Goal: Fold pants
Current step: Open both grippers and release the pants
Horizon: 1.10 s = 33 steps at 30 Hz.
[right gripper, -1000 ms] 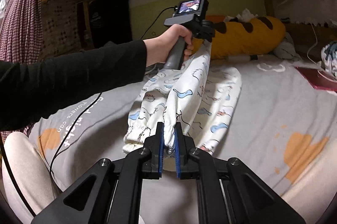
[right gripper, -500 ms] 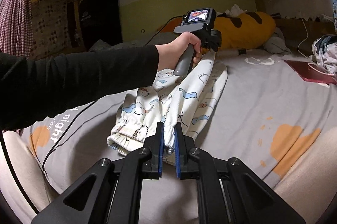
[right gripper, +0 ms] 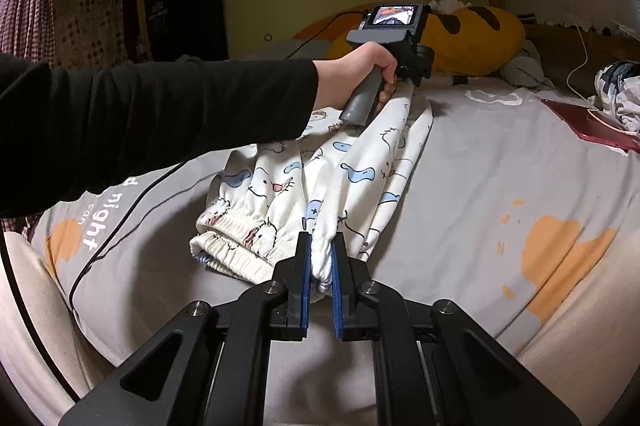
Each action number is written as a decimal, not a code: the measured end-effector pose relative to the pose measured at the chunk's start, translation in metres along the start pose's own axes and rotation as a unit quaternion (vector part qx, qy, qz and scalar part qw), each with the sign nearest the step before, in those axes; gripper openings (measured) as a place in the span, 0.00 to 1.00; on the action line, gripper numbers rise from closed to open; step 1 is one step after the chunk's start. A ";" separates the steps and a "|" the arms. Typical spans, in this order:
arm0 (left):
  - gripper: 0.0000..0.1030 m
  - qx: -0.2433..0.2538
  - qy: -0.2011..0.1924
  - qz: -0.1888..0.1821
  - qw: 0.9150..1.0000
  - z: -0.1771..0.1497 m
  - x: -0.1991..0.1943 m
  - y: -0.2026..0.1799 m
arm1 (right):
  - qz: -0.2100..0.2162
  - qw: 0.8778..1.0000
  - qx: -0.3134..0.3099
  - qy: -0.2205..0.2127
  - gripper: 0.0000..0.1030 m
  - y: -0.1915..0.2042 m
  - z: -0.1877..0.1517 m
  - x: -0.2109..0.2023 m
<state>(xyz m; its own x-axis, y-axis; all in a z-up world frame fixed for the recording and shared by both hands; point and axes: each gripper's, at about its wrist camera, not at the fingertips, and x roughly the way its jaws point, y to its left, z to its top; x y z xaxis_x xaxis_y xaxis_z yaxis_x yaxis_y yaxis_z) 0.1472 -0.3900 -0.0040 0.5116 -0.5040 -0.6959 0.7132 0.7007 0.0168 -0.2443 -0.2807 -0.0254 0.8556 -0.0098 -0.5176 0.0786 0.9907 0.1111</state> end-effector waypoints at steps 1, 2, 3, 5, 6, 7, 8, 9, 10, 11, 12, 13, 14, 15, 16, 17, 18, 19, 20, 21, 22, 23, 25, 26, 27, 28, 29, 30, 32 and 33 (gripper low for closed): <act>0.06 -0.001 0.001 -0.002 1.000 0.001 0.001 0.000 | -0.003 1.000 0.000 0.000 0.08 0.000 0.000 0.000; 0.06 -0.001 0.002 -0.003 1.000 0.001 0.002 -0.001 | -0.007 1.000 0.000 -0.001 0.08 0.001 -0.001 -0.001; 0.06 0.000 0.001 -0.004 1.000 0.001 0.001 -0.002 | -0.012 1.000 0.001 -0.003 0.08 0.001 -0.003 -0.002; 0.08 0.006 -0.009 -0.005 1.000 0.001 -0.003 -0.003 | -0.021 1.000 0.004 -0.010 0.10 0.001 -0.004 -0.005; 0.19 0.008 -0.014 -0.003 1.000 0.001 -0.006 -0.004 | -0.025 1.000 0.005 -0.013 0.13 0.002 -0.005 -0.005; 0.42 0.010 -0.017 0.003 1.000 0.002 -0.009 -0.004 | -0.029 0.999 0.007 -0.017 0.22 0.002 -0.004 -0.006; 0.53 0.010 -0.021 0.010 1.000 0.002 -0.013 -0.004 | -0.034 0.999 0.011 -0.021 0.39 0.001 -0.004 -0.007; 0.60 0.010 -0.032 0.015 0.999 0.001 -0.018 -0.004 | -0.039 0.999 0.015 -0.026 0.49 0.000 -0.004 -0.008; 0.60 0.013 -0.041 0.014 0.999 0.001 -0.024 -0.004 | -0.047 0.998 0.019 -0.035 0.58 -0.001 -0.004 -0.010; 0.60 0.019 -0.049 0.011 0.999 0.001 -0.032 -0.005 | -0.053 0.998 0.021 -0.041 0.58 -0.002 -0.004 -0.012; 0.60 0.026 -0.058 0.012 0.998 0.000 -0.039 -0.006 | -0.058 0.997 0.021 -0.045 0.58 -0.003 -0.004 -0.013; 0.60 0.034 -0.069 0.018 0.997 -0.001 -0.049 -0.006 | -0.060 0.997 0.021 -0.046 0.58 -0.004 -0.003 -0.014; 0.61 0.040 -0.080 0.024 0.996 -0.003 -0.058 -0.007 | -0.063 0.997 0.023 -0.045 0.58 -0.005 -0.003 -0.013; 0.62 0.046 -0.091 0.030 0.994 -0.005 -0.069 -0.006 | -0.065 0.997 0.024 -0.044 0.58 -0.005 -0.002 -0.013; 0.64 0.048 -0.103 0.033 0.993 -0.009 -0.081 -0.005 | -0.068 0.996 0.025 -0.043 0.58 -0.006 -0.002 -0.012; 0.65 0.048 -0.113 0.034 0.992 -0.012 -0.093 -0.003 | -0.069 0.996 0.025 -0.044 0.58 -0.007 -0.001 -0.012; 0.65 0.048 -0.122 0.034 0.991 -0.016 -0.103 -0.001 | -0.071 0.996 0.026 -0.045 0.58 -0.008 0.001 -0.012; 0.65 0.046 -0.132 0.035 0.990 -0.022 -0.116 0.001 | -0.072 0.996 0.030 -0.049 0.58 -0.011 0.004 -0.013; 0.65 0.043 -0.141 0.038 0.988 -0.027 -0.127 0.004 | -0.072 0.996 0.034 -0.051 0.58 -0.013 0.006 -0.014; 0.66 0.040 -0.150 0.041 0.987 -0.033 -0.139 0.008 | -0.074 0.995 0.038 -0.054 0.58 -0.016 0.009 -0.015; 0.66 0.036 -0.157 0.044 0.986 -0.040 -0.149 0.011 | -0.077 0.994 0.042 -0.058 0.58 -0.018 0.012 -0.017; 0.66 0.032 -0.165 0.050 0.984 -0.048 -0.161 0.015 | -0.076 0.994 0.047 -0.060 0.58 -0.022 0.015 -0.019; 0.66 0.023 -0.169 0.061 0.984 -0.065 -0.179 0.024 | -0.063 0.995 0.059 -0.056 0.58 -0.032 0.025 -0.019; 0.66 0.017 -0.167 0.057 0.984 -0.073 -0.187 0.028 | -0.052 0.995 0.068 -0.051 0.58 -0.039 0.032 -0.018; 0.66 0.008 -0.165 0.047 0.985 -0.082 -0.196 0.033 | -0.040 0.995 0.074 -0.046 0.58 -0.044 0.037 -0.016; 0.66 0.002 -0.162 0.039 0.986 -0.091 -0.206 0.037 | -0.027 0.996 0.077 -0.036 0.58 -0.052 0.046 -0.013; 0.66 0.000 -0.158 0.043 0.987 -0.099 -0.214 0.041 | -0.022 0.996 0.077 -0.029 0.58 -0.057 0.054 -0.010; 0.66 -0.002 -0.154 0.053 0.987 -0.105 -0.220 0.044 | -0.019 0.996 0.078 -0.027 0.58 -0.064 0.063 -0.008; 0.66 -0.007 -0.147 0.068 0.987 -0.119 -0.231 0.052 | -0.012 0.997 0.063 -0.029 0.56 -0.075 0.086 -0.003; 0.66 -0.011 -0.140 0.076 0.987 -0.127 -0.235 0.057 | -0.004 0.998 0.052 -0.025 0.55 -0.076 0.095 0.001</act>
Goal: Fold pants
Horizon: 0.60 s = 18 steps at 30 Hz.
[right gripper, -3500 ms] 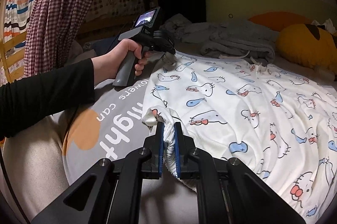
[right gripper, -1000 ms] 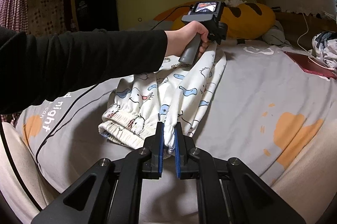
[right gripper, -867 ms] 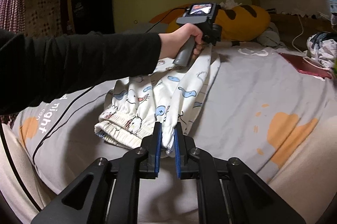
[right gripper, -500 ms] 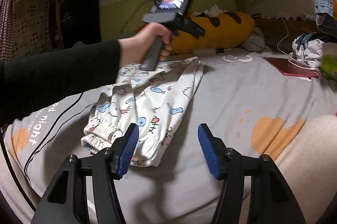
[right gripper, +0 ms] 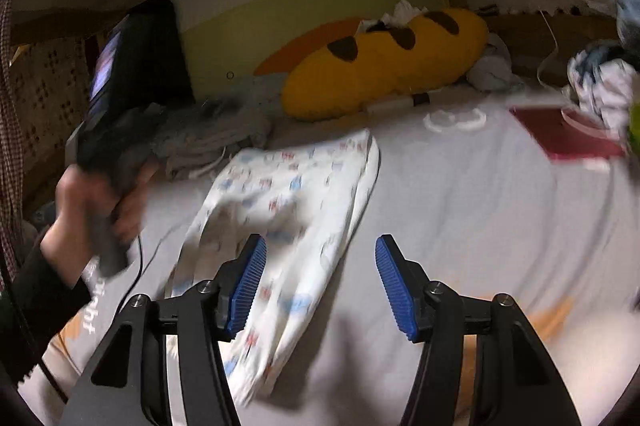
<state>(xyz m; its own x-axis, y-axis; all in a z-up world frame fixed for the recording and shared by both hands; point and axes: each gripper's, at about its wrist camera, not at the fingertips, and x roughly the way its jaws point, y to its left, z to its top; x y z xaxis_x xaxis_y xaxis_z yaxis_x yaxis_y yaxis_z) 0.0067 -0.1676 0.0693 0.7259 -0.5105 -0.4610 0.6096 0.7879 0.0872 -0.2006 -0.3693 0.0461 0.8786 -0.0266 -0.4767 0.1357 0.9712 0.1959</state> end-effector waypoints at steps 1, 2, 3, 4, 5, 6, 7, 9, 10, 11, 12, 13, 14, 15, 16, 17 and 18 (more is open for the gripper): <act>0.66 -0.003 0.007 0.008 1.000 -0.006 -0.004 0.006 | 0.007 1.000 -0.017 0.011 0.50 0.001 0.015 0.009; 0.65 -0.009 0.013 0.018 1.000 -0.014 -0.006 0.014 | 0.005 1.000 -0.025 0.015 0.48 0.002 0.025 0.016; 0.64 -0.014 0.017 0.024 0.999 -0.021 -0.009 0.020 | 0.004 0.999 -0.032 0.017 0.46 0.004 0.034 0.024; 0.62 -0.022 0.022 0.028 0.999 -0.029 -0.010 0.027 | 0.007 0.999 -0.037 0.020 0.44 0.006 0.042 0.031; 0.60 -0.033 0.028 0.031 0.999 -0.037 -0.010 0.033 | 0.009 0.998 -0.044 0.032 0.41 0.010 0.050 0.043; 0.58 -0.045 0.034 0.031 0.998 -0.044 -0.010 0.038 | 0.011 0.998 -0.048 0.043 0.40 0.013 0.054 0.053; 0.56 -0.058 0.041 0.028 0.997 -0.052 -0.007 0.042 | 0.012 0.997 -0.052 0.057 0.38 0.017 0.060 0.065; 0.49 -0.076 0.061 0.019 0.995 -0.063 0.000 0.047 | 0.005 0.995 -0.059 0.075 0.38 0.022 0.065 0.085; 0.46 -0.082 0.072 0.013 0.994 -0.068 0.005 0.048 | -0.002 0.994 -0.069 0.089 0.38 0.027 0.064 0.098; 0.46 -0.087 0.080 0.005 0.993 -0.071 0.009 0.049 | -0.008 0.992 -0.075 0.100 0.37 0.028 0.062 0.107; 0.46 -0.091 0.085 -0.002 0.992 -0.075 0.011 0.049 | -0.013 0.991 -0.078 0.110 0.36 0.029 0.058 0.114; 0.46 -0.093 0.089 -0.007 0.992 -0.077 0.014 0.048 | -0.019 0.989 -0.079 0.120 0.36 0.029 0.052 0.120; 0.46 -0.094 0.093 -0.012 0.991 -0.080 0.017 0.046 | -0.025 0.988 -0.078 0.129 0.36 0.028 0.046 0.126; 0.46 -0.094 0.097 -0.015 0.991 -0.083 0.020 0.045 | -0.031 0.987 -0.080 0.135 0.36 0.027 0.041 0.129; 0.46 -0.096 0.102 -0.019 0.990 -0.086 0.023 0.044 | -0.038 0.985 -0.082 0.144 0.36 0.026 0.034 0.134; 0.46 -0.098 0.108 -0.023 0.989 -0.088 0.026 0.044 | -0.042 0.984 -0.085 0.152 0.36 0.024 0.029 0.138; 0.46 -0.103 0.113 -0.028 0.988 -0.091 0.029 0.044 | -0.047 0.982 -0.089 0.160 0.36 0.024 0.025 0.142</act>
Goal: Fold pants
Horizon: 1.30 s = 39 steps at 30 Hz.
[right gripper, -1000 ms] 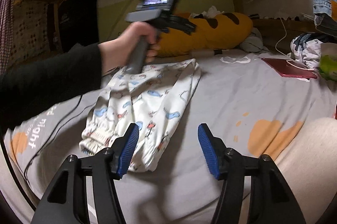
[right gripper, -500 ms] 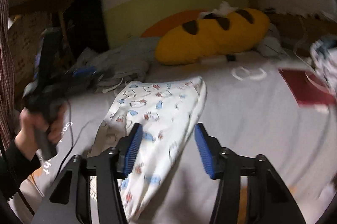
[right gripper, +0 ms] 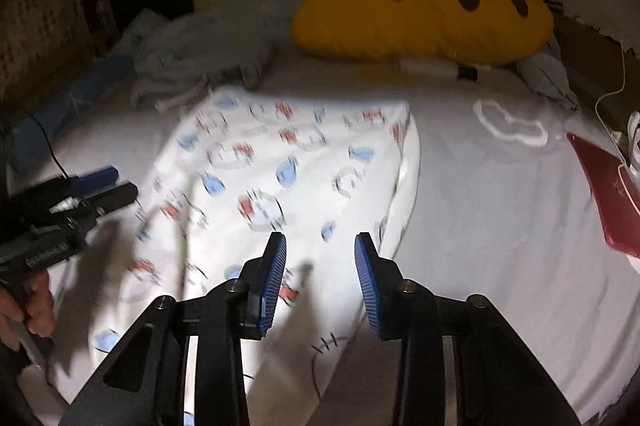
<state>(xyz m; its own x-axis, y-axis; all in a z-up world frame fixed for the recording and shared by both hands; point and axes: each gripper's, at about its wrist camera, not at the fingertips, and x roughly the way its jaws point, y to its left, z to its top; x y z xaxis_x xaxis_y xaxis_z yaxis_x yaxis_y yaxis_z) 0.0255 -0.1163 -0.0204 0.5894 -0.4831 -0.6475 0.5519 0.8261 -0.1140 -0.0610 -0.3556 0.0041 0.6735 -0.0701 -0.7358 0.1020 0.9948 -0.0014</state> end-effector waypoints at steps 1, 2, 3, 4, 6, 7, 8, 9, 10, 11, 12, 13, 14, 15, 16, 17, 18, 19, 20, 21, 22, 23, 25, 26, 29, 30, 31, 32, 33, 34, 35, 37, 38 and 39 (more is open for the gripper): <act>0.46 -0.004 0.004 -0.004 1.000 -0.002 0.003 0.001 | -0.004 1.000 -0.004 0.004 0.35 -0.001 -0.001 0.004; 0.46 -0.005 0.009 -0.008 1.000 -0.004 0.006 0.000 | -0.008 1.000 -0.007 0.007 0.32 0.000 -0.002 0.006; 0.46 -0.004 0.013 -0.009 1.000 -0.006 0.009 0.000 | -0.011 1.000 -0.010 0.012 0.31 0.000 -0.003 0.010; 0.46 -0.001 0.016 -0.008 1.000 -0.008 0.012 -0.001 | -0.013 1.000 -0.011 0.015 0.29 0.000 -0.004 0.013; 0.41 0.004 0.018 -0.005 1.000 -0.011 0.015 -0.002 | -0.028 0.999 -0.013 0.020 0.18 0.000 -0.005 0.017; 0.26 0.006 0.018 -0.005 1.000 -0.013 0.016 -0.003 | -0.036 0.999 -0.012 0.020 0.11 -0.002 -0.007 0.017; 0.19 0.007 0.019 -0.004 1.000 -0.014 0.016 -0.003 | -0.038 0.999 -0.009 0.018 0.09 -0.003 -0.007 0.016; 0.08 0.006 0.018 0.003 1.000 -0.015 0.016 -0.002 | -0.042 0.999 -0.004 0.012 0.06 -0.007 -0.007 0.014; 0.03 0.003 0.013 0.012 1.000 -0.015 0.014 -0.001 | -0.047 0.999 -0.002 0.007 0.04 -0.010 -0.008 0.011; 0.01 0.000 0.005 0.013 1.000 -0.014 0.012 0.001 | -0.054 0.999 -0.001 0.002 0.04 -0.012 -0.009 0.009; 0.00 -0.002 -0.001 0.014 1.000 -0.013 0.009 0.003 | -0.060 0.998 0.000 0.000 0.04 -0.014 -0.009 0.006; 0.00 -0.003 -0.006 0.016 1.000 -0.012 0.006 0.003 | -0.067 0.998 0.005 -0.001 0.04 -0.016 -0.010 0.004; 0.00 -0.002 -0.011 0.021 1.000 -0.011 0.004 0.004 | -0.067 0.998 0.009 0.002 0.04 -0.018 -0.010 0.004; 0.00 -0.001 -0.014 0.025 1.000 -0.011 0.003 0.004 | -0.068 0.998 0.013 0.006 0.04 -0.020 -0.010 0.004; 0.00 0.000 -0.015 0.031 0.999 -0.010 0.001 0.005 | -0.072 0.997 0.017 0.012 0.04 -0.022 -0.011 0.006; 0.00 0.000 -0.015 0.039 0.999 -0.010 0.001 0.006 | -0.077 0.997 0.022 0.018 0.04 -0.024 -0.011 0.007; 0.00 0.000 -0.014 0.045 0.999 -0.010 0.001 0.007 | -0.080 0.996 0.025 0.025 0.04 -0.027 -0.012 0.009; 0.00 -0.001 -0.011 0.048 0.999 -0.011 0.001 0.008 | -0.080 0.996 0.030 0.033 0.04 -0.029 -0.012 0.012; 0.00 -0.001 -0.008 0.047 0.999 -0.012 0.002 0.009 | -0.078 0.995 0.037 0.040 0.04 -0.032 -0.013 0.013; 0.00 -0.001 -0.006 0.047 0.999 -0.012 0.002 0.009 | -0.075 0.995 0.046 0.047 0.04 -0.036 -0.014 0.015; 0.00 -0.002 -0.003 0.046 0.999 -0.013 0.003 0.010 | -0.070 0.994 0.058 0.053 0.04 -0.040 -0.014 0.016; 0.00 -0.003 0.001 0.041 0.999 -0.014 0.004 0.011 | -0.063 0.994 0.070 0.055 0.04 -0.045 -0.014 0.016; 0.01 -0.010 0.011 0.020 1.000 -0.014 0.005 0.010 | -0.059 0.993 0.086 0.054 0.04 -0.050 -0.014 0.015; 0.04 -0.013 0.015 0.013 1.000 -0.014 0.006 0.010 | -0.057 0.993 0.092 0.050 0.04 -0.052 -0.013 0.014; 0.33 -0.013 0.013 0.007 1.000 -0.014 0.004 0.006 | -0.035 0.993 0.107 0.028 0.05 -0.056 -0.011 0.006; 0.33 -0.010 0.012 0.007 1.000 -0.014 0.004 0.005 | -0.025 0.994 0.109 0.021 0.06 -0.056 -0.010 0.004; 0.33 -0.007 0.017 0.006 1.000 -0.014 0.005 0.003 | -0.015 0.994 0.108 0.017 0.10 -0.055 -0.010 0.002; 0.33 -0.005 0.023 0.005 1.000 -0.015 0.006 0.003 | -0.006 0.994 0.106 0.015 0.17 -0.053 -0.009 0.001; 0.33 -0.008 0.028 0.004 1.000 -0.015 0.008 0.003 | 0.002 0.994 0.104 0.014 0.20 -0.051 -0.009 0.001; 0.33 -0.013 0.034 0.000 0.999 -0.017 0.009 0.004 | 0.011 0.994 0.104 0.012 0.22 -0.050 -0.009 0.001; 0.31 -0.019 0.040 -0.006 0.999 -0.018 0.012 0.005 | 0.016 0.995 0.102 0.014 0.22 -0.048 -0.009 0.001; 0.03 -0.026 0.047 -0.017 0.998 -0.021 0.015 0.006 | 0.023 0.995 0.097 0.024 0.22 -0.045 -0.009 0.005; 0.01 -0.028 0.048 -0.021 0.998 -0.022 0.015 0.006 | 0.026 0.994 0.098 0.028 0.22 -0.044 -0.009 0.007; 0.01 -0.027 0.044 -0.020 0.998 -0.022 0.014 0.006 | 0.032 0.994 0.100 0.033 0.22 -0.044 -0.009 0.009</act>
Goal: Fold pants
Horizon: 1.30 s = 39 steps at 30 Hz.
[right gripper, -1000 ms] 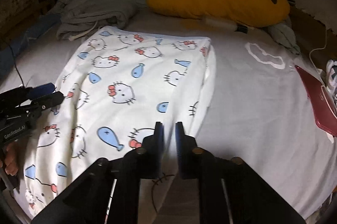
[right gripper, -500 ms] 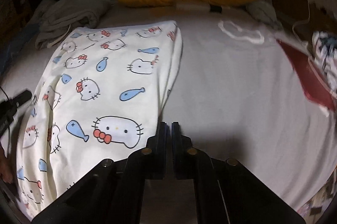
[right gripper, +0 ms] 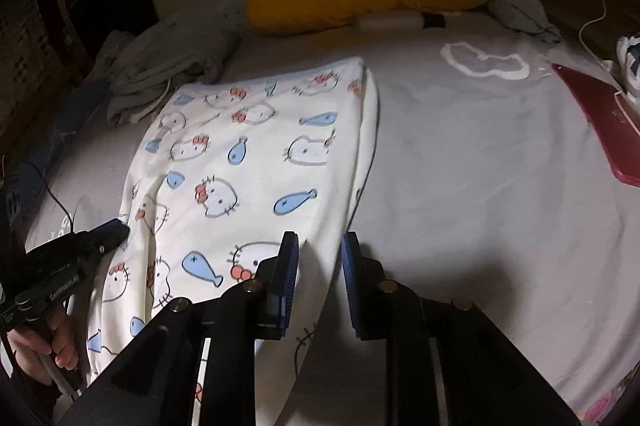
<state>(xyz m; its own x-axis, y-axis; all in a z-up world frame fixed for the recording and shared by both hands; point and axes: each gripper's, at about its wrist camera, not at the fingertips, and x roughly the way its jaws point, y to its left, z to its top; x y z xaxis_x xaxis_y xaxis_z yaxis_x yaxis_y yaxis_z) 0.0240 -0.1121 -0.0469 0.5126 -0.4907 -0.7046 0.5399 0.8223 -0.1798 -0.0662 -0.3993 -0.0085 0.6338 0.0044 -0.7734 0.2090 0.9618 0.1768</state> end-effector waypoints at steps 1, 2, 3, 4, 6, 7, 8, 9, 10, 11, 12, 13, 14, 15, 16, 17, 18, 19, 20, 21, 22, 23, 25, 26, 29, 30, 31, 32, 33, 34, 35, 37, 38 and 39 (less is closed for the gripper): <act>0.01 0.001 -0.005 0.005 1.000 0.000 -0.002 -0.001 | 0.005 1.000 0.004 0.005 0.22 0.000 -0.001 0.002; 0.01 0.003 -0.009 0.010 1.000 0.000 -0.004 -0.001 | 0.006 1.000 0.006 0.008 0.22 -0.001 -0.001 0.003; 0.01 0.002 -0.012 0.017 1.000 0.001 -0.006 -0.001 | -0.002 1.000 0.005 0.012 0.22 0.000 -0.002 0.005; 0.01 0.000 -0.015 0.024 1.000 0.002 -0.009 0.000 | -0.011 1.000 0.003 0.016 0.21 0.000 -0.002 0.007; 0.01 -0.007 -0.014 0.039 0.999 0.001 -0.013 0.004 | -0.026 1.000 0.001 0.017 0.06 -0.003 -0.003 0.011; 0.01 -0.010 -0.012 0.048 0.999 0.001 -0.015 0.007 | -0.029 0.999 0.002 0.016 0.05 -0.003 -0.003 0.011; 0.01 -0.013 -0.010 0.056 0.998 0.000 -0.017 0.008 | -0.038 0.999 0.002 0.012 0.04 -0.004 -0.003 0.011; 0.01 -0.015 -0.009 0.063 0.998 -0.001 -0.019 0.011 | -0.048 0.999 -0.001 0.010 0.04 -0.005 -0.003 0.010; 0.01 -0.017 -0.008 0.068 0.998 -0.003 -0.021 0.013 | -0.060 0.998 -0.005 0.010 0.03 -0.005 -0.002 0.011; 0.01 -0.018 -0.007 0.070 0.997 -0.004 -0.022 0.015 | -0.066 0.998 -0.006 0.015 0.03 -0.006 -0.002 0.013; 0.01 -0.020 -0.006 0.074 0.997 -0.006 -0.023 0.017 | -0.065 0.998 -0.003 0.019 0.03 -0.009 -0.001 0.014; 0.01 -0.022 -0.003 0.075 0.997 -0.007 -0.023 0.018 | -0.063 0.998 0.001 0.022 0.03 -0.010 0.000 0.015; 0.01 -0.023 0.000 0.073 0.997 -0.008 -0.022 0.018 | -0.061 0.998 0.002 0.023 0.03 -0.011 0.000 0.015; 0.01 -0.020 0.002 0.070 0.997 -0.009 -0.021 0.017 | -0.060 0.998 0.001 0.022 0.03 -0.011 0.001 0.015; 0.01 -0.015 0.002 0.067 0.998 -0.009 -0.021 0.015 | -0.058 0.998 0.001 0.022 0.03 -0.011 0.001 0.014; 0.01 -0.010 0.000 0.065 0.998 -0.009 -0.021 0.012 | -0.056 0.998 0.002 0.021 0.03 -0.012 0.001 0.014; 0.02 -0.008 0.000 0.063 0.998 -0.009 -0.022 0.011 | -0.053 0.998 0.005 0.020 0.04 -0.013 0.000 0.013; 0.02 -0.009 -0.001 0.062 0.998 -0.009 -0.023 0.010 | -0.051 0.998 0.009 0.019 0.04 -0.013 0.000 0.011; 0.02 -0.010 -0.003 0.059 0.998 -0.009 -0.024 0.009 | -0.048 0.999 0.011 0.017 0.04 -0.014 0.000 0.010; 0.02 -0.009 -0.005 0.055 0.998 -0.008 -0.026 0.009 | -0.047 0.999 0.012 0.015 0.04 -0.013 0.000 0.009; 0.03 -0.007 -0.006 0.055 0.998 -0.008 -0.028 0.009 | -0.047 0.999 0.013 0.012 0.04 -0.013 0.000 0.008; 0.03 -0.005 -0.007 0.056 0.998 -0.008 -0.029 0.008 | -0.047 0.999 0.012 0.008 0.04 -0.013 0.001 0.006; 0.09 -0.006 -0.010 0.054 0.998 -0.007 -0.032 0.008 | -0.045 0.999 0.009 -0.001 0.04 -0.011 0.001 0.001; 0.11 -0.007 -0.012 0.052 0.999 -0.008 -0.034 0.008 | -0.042 0.999 0.006 -0.007 0.04 -0.009 0.000 -0.002; 0.20 -0.004 -0.021 0.052 0.998 -0.011 -0.041 0.006 | -0.038 0.999 -0.005 -0.025 0.05 -0.003 -0.002 -0.011; 0.20 -0.001 -0.026 0.055 0.998 -0.013 -0.045 0.004 | -0.038 0.999 -0.008 -0.029 0.06 -0.001 -0.003 -0.014; 0.21 0.005 -0.032 0.057 0.998 -0.014 -0.048 0.002 | -0.038 0.999 -0.012 -0.036 0.10 0.001 -0.004 -0.018; 0.22 0.009 -0.037 0.060 0.997 -0.015 -0.051 0.000 | -0.038 0.998 -0.014 -0.041 0.14 0.003 -0.005 -0.020; 0.25 0.014 -0.044 0.061 0.997 -0.017 -0.055 -0.003 | -0.037 0.998 -0.015 -0.046 0.16 0.004 -0.006 -0.022; 0.30 0.018 -0.052 0.063 0.997 -0.018 -0.059 -0.005 | -0.036 0.998 -0.019 -0.051 0.18 0.007 -0.007 -0.025; 0.32 0.021 -0.059 0.064 0.996 -0.019 -0.063 -0.008 | -0.035 0.998 -0.022 -0.055 0.19 0.008 -0.009 -0.028; 0.47 0.023 -0.073 0.065 0.995 -0.022 -0.070 -0.013 | -0.031 0.997 -0.028 -0.067 0.20 0.012 -0.014 -0.034; 0.51 0.023 -0.081 0.064 0.994 -0.024 -0.074 -0.015 | -0.030 0.996 -0.031 -0.072 0.24 0.013 -0.017 -0.037; 0.59 0.022 -0.088 0.064 0.994 -0.026 -0.077 -0.016 | -0.030 0.996 -0.037 -0.080 0.29 0.016 -0.020 -0.041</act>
<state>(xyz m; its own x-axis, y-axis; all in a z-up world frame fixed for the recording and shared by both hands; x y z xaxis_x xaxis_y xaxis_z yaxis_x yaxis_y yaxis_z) -0.0413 -0.0802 -0.0076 0.6858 -0.4289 -0.5880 0.4892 0.8698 -0.0639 -0.1035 -0.3787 0.0136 0.7338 -0.0927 -0.6730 0.1991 0.9765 0.0825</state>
